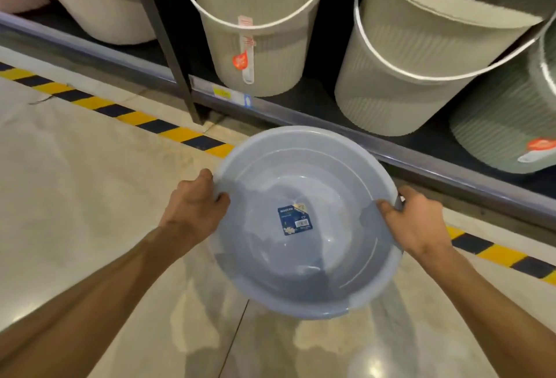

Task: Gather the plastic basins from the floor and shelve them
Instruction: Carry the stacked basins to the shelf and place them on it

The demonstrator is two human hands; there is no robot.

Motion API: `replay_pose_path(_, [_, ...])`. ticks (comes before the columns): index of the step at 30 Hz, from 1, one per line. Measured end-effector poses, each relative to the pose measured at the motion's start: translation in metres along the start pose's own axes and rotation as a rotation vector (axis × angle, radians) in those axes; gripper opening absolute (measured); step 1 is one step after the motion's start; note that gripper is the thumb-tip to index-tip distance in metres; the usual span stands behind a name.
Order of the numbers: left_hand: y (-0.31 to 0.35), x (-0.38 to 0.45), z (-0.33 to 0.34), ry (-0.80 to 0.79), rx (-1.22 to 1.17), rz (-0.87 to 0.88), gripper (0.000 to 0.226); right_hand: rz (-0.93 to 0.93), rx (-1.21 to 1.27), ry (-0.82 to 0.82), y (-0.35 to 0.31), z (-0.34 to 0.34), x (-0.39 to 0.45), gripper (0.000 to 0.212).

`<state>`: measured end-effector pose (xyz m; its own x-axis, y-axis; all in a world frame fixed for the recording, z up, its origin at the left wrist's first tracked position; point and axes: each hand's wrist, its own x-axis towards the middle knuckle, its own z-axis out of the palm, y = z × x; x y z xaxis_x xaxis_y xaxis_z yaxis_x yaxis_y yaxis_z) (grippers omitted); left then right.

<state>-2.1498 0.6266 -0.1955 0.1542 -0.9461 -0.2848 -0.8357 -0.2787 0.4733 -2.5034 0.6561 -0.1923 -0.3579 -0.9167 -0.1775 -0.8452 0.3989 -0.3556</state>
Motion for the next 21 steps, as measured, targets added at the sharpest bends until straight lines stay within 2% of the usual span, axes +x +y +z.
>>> replay_pose_path(6, [-0.013,0.007,0.027,-0.045,0.049,0.051,0.024,0.013,-0.12,-0.013,0.006,0.027,0.004,0.02])
replay_pose_path(14, [-0.014,0.007,0.034,-0.071,0.13,0.069,0.021,-0.005,-0.467,-0.027,0.004,0.027,0.005,0.028])
replay_pose_path(18, [-0.017,0.006,0.04,-0.045,0.132,0.052,0.022,0.012,-0.395,-0.048,0.009,0.035,0.006,0.027])
replay_pose_path(21, [-0.023,-0.003,0.048,-0.077,0.001,-0.04,0.03,0.066,-0.18,-0.128,0.019,0.045,0.005,0.029])
